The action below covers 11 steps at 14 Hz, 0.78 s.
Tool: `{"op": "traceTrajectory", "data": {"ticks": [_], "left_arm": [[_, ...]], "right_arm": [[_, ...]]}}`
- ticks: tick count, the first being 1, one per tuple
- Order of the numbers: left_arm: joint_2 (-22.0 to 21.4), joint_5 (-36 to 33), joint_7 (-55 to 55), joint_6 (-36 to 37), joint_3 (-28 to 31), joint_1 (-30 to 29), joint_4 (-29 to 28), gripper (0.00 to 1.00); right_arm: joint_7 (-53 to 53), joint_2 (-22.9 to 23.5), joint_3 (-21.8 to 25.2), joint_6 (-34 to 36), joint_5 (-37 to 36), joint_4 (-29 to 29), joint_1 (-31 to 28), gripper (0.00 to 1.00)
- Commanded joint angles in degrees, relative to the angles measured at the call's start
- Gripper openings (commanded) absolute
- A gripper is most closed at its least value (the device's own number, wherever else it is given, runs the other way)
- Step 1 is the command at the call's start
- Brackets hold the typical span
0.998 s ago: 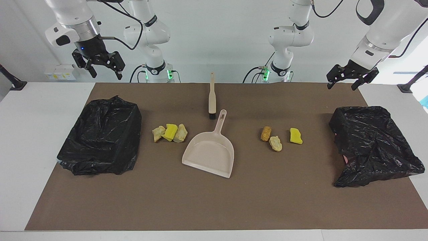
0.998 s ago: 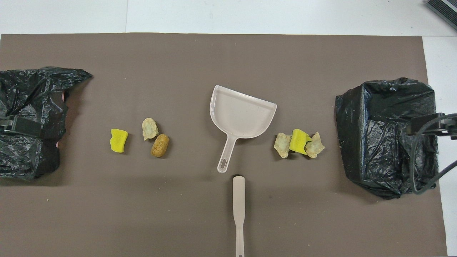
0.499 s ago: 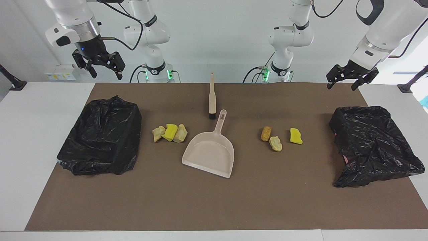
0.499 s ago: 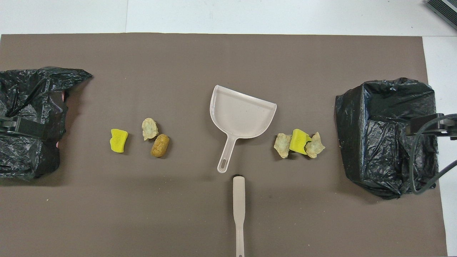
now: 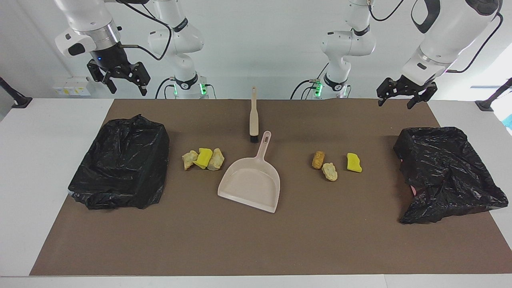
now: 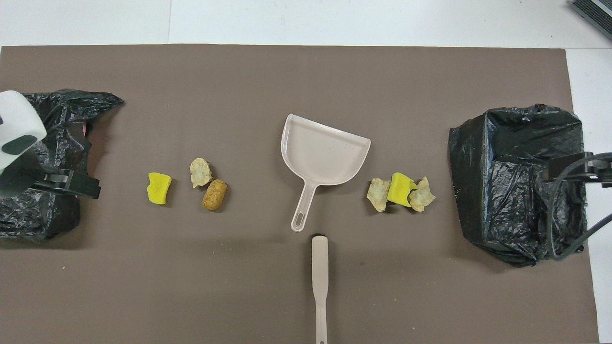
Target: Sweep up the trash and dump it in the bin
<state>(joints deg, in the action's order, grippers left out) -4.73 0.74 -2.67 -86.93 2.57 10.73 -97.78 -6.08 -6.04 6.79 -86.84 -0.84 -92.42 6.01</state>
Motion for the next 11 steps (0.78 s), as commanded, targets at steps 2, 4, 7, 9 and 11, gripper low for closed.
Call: {"op": "traceTrajectory", "data": {"ticks": [2,4,7,9,11], "left_arm": [[-3.4,-0.9,8.5,-2.6,0.5,7.2,-5.2,1.00],[-3.5,-0.4,11.7,-3.3,0.5,10.4,-5.8,1.00],[-4.4,-0.2,19.4,-6.2,0.4,16.5,-8.9,1.00],[-6.6,-0.2,23.6,-10.6,0.5,20.9,-13.7,1.00],[-7.2,-0.2,28.2,-13.9,0.4,24.8,-16.9,1.00]], "right_arm": [[-0.6,-1.0,0.4,-0.5,-0.8,-1.1,-0.7,1.00],[-0.6,-1.0,0.6,-0.5,-0.8,-0.8,-0.7,1.00],[-0.4,-1.6,0.5,1.0,-1.0,-0.7,-0.6,1.00],[-0.4,-2.0,0.6,1.8,-1.0,-0.9,-0.6,1.00],[-0.2,-2.0,0.6,1.2,-1.1,-0.9,-0.6,1.00]]}}
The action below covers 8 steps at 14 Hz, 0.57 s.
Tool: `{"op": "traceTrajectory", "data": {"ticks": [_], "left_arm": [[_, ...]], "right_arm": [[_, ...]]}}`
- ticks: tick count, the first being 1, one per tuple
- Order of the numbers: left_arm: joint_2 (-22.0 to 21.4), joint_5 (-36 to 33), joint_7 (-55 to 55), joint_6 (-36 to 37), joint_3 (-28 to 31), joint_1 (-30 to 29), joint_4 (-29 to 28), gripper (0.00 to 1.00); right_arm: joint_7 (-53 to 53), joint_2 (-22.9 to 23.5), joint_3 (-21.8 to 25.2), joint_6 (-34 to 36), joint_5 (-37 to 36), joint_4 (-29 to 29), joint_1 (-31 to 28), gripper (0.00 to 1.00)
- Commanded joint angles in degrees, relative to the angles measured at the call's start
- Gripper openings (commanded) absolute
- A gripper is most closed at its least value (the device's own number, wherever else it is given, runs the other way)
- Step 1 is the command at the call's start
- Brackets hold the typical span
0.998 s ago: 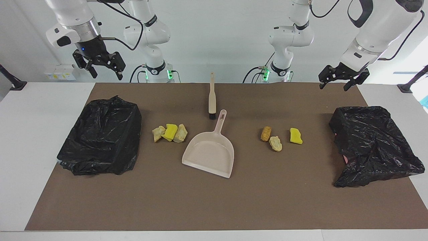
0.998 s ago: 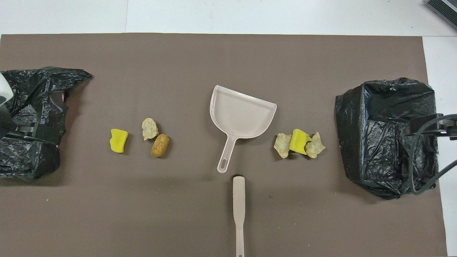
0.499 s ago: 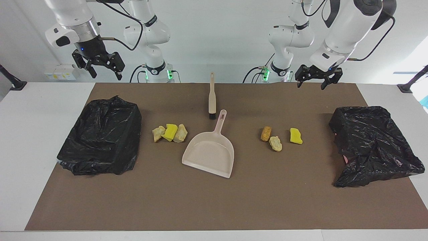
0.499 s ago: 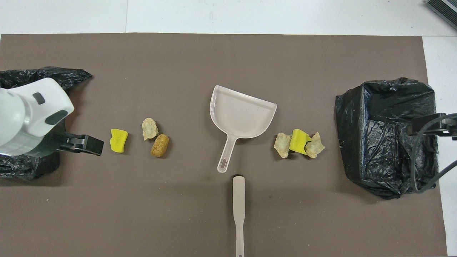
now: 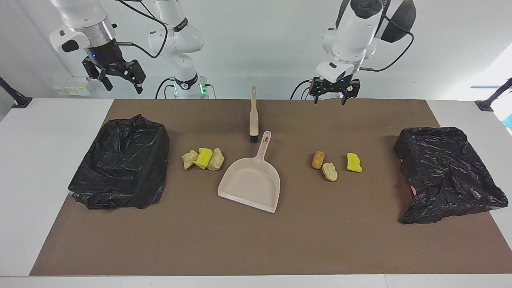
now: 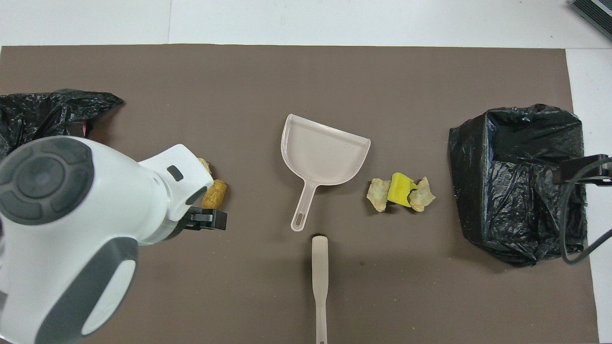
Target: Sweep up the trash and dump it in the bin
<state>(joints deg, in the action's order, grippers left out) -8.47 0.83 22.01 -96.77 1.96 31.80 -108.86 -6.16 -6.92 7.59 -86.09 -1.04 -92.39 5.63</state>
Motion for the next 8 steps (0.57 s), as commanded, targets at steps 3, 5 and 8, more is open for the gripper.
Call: {"op": "traceTrajectory", "data": {"ticks": [3,5,8], "left_arm": [[-2.9,-0.3,8.0,-8.4,1.0,9.9,-9.2,1.00],[-2.9,-0.3,13.6,-13.8,1.0,14.1,-13.3,1.00],[-0.1,-0.4,17.8,-18.4,1.0,21.0,-15.1,1.00]], "right_arm": [[0.6,-1.3,-0.6,0.4,-1.4,-1.2,0.1,1.00],[1.1,-1.3,-0.7,1.2,-1.8,-1.2,0.2,1.00],[2.0,-1.3,-0.7,2.2,-1.1,-0.4,0.1,1.00]]}}
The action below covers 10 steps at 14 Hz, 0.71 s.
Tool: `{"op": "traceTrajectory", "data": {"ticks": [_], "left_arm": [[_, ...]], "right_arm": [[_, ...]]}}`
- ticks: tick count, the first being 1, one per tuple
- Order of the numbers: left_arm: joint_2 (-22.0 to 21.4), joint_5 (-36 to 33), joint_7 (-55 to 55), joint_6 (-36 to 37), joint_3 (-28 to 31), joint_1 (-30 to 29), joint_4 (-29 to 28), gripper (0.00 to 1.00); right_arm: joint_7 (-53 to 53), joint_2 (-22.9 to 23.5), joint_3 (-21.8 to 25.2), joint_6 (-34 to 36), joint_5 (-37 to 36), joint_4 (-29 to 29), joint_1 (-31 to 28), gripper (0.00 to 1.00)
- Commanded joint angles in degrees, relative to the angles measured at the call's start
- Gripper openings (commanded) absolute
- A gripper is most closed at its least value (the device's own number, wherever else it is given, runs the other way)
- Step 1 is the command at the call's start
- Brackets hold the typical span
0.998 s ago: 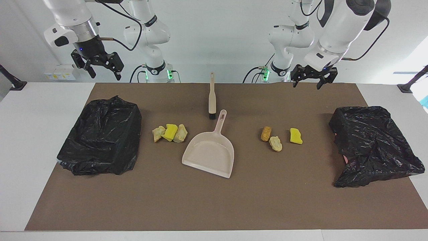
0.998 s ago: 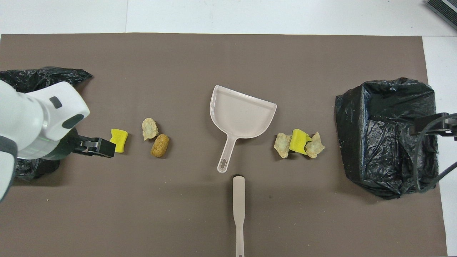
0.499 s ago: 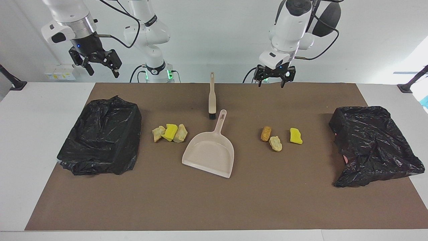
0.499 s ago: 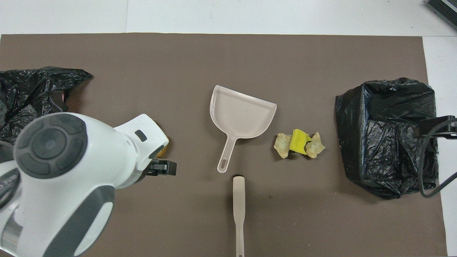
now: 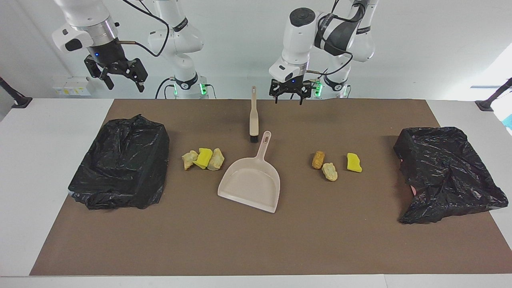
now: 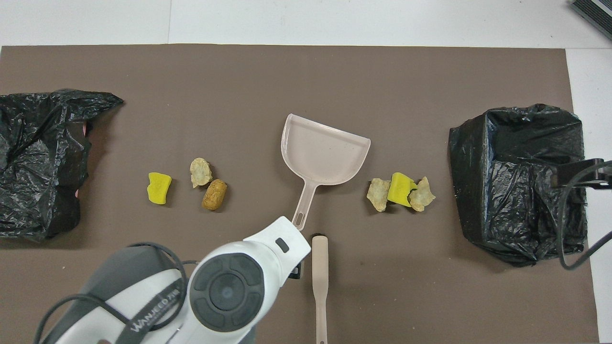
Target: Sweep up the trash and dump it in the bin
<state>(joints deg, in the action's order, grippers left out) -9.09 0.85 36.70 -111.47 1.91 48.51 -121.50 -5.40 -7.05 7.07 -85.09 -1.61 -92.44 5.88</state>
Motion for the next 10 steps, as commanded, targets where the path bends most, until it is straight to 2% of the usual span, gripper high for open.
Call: {"op": "traceTrajectory", "data": {"ticks": [1,3,8,10], "left_arm": [[1.5,-0.4,4.4,-5.9,1.1,6.1,-3.7,1.00],[1.5,-0.4,6.5,-11.6,1.1,9.7,-7.5,1.00],[3.8,-0.4,12.6,-14.3,1.1,17.6,-9.3,1.00],[4.1,-0.4,13.2,-15.2,1.1,18.2,-10.1,1.00]], "right_arm": [[1.4,-1.1,0.0,1.2,0.2,-0.1,-0.3,1.00],[1.4,-1.1,-0.1,1.3,0.0,-0.1,-0.3,1.00],[1.4,-1.1,-0.3,1.4,0.0,-0.2,0.1,1.00],[1.6,-1.3,0.2,1.6,0.0,-0.3,-0.4,1.00]]}}
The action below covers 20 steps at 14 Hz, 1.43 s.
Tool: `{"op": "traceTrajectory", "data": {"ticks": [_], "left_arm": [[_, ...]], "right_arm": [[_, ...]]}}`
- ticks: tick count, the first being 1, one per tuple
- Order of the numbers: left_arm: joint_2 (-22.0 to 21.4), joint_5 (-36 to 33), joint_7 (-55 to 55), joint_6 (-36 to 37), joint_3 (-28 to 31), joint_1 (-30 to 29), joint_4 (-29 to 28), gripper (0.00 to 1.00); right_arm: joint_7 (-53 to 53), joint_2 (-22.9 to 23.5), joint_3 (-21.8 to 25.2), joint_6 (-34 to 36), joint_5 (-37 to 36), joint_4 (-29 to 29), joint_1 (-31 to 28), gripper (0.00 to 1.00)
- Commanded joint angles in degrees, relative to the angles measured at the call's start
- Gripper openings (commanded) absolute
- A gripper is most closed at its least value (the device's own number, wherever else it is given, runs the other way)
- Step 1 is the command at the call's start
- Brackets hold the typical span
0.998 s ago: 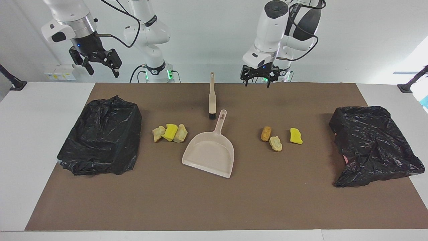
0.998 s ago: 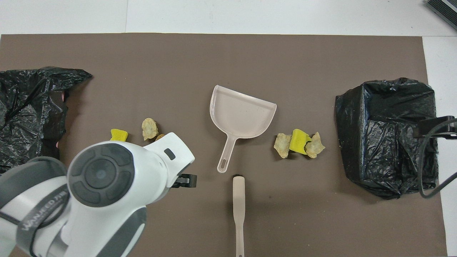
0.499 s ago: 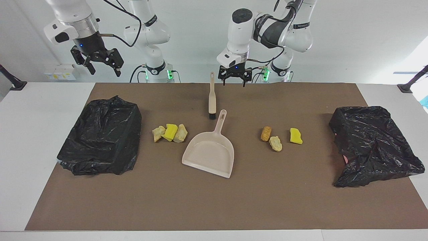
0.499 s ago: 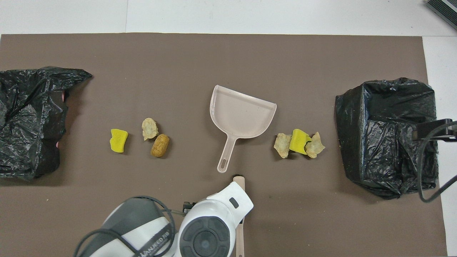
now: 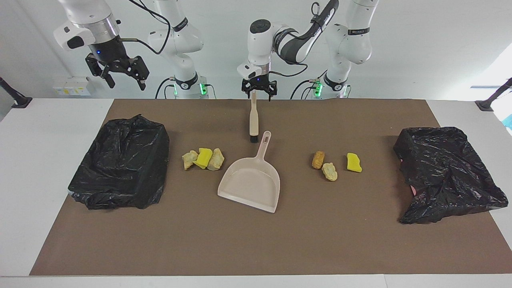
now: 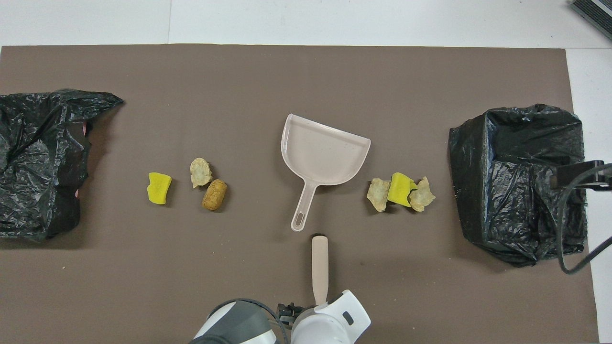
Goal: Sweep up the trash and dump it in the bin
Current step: 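Grasp the beige brush handle with the left gripper and lift it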
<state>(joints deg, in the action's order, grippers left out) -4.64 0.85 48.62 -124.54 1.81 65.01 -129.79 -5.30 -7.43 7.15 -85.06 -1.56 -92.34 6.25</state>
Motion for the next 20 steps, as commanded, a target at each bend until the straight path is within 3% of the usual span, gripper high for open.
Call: {"op": "traceTrajectory", "data": {"ticks": [1,4,7,12,13,14,15,16,17,20], "left_arm": [[-0.5,-0.4,1.3,-2.9,1.2,2.1,-2.3,1.00],[0.1,-0.4,1.4,-3.8,1.2,3.7,-3.0,1.00],[4.3,-1.0,1.0,-4.6,1.3,4.2,-2.4,1.00],[4.5,-1.0,0.6,-4.5,1.3,4.2,-2.2,1.00],[4.5,-1.1,0.6,-4.6,1.3,4.2,-2.2,0.90],[4.5,-1.1,0.6,-4.3,1.3,4.3,-2.2,0.73],[4.5,-1.1,0.6,-4.3,1.3,4.3,-2.2,0.48],[4.4,-1.4,0.6,-4.4,1.3,4.3,-2.3,0.10],[4.4,-1.6,0.7,-4.3,1.3,4.3,-2.2,0.00],[3.6,-1.6,0.9,-4.1,1.4,3.5,-2.2,0.00]], "right_arm": [[1.5,-1.1,0.2,1.7,-0.1,-0.6,-0.8,1.00],[1.4,-2.2,0.0,1.7,-0.1,-2.0,-0.7,1.00],[0.8,-3.2,-0.1,1.6,-0.1,-3.7,-0.5,1.00],[0.6,-3.4,-0.2,1.5,-0.1,-4.7,-0.5,1.00],[0.6,-3.5,-0.3,1.5,-0.1,-4.7,-0.5,1.00],[0.7,-3.5,-0.4,1.4,-0.1,-4.7,-0.5,1.00],[1.0,-3.5,-0.3,1.4,-0.1,-4.7,-0.5,1.00],[1.5,-3.5,-0.3,1.4,-0.1,-4.7,-0.7,1.00],[1.5,-3.5,-0.3,1.6,-0.1,-4.7,-0.8,1.00],[0.9,-3.5,-0.3,1.6,-0.1,-4.7,-0.7,1.00]]}}
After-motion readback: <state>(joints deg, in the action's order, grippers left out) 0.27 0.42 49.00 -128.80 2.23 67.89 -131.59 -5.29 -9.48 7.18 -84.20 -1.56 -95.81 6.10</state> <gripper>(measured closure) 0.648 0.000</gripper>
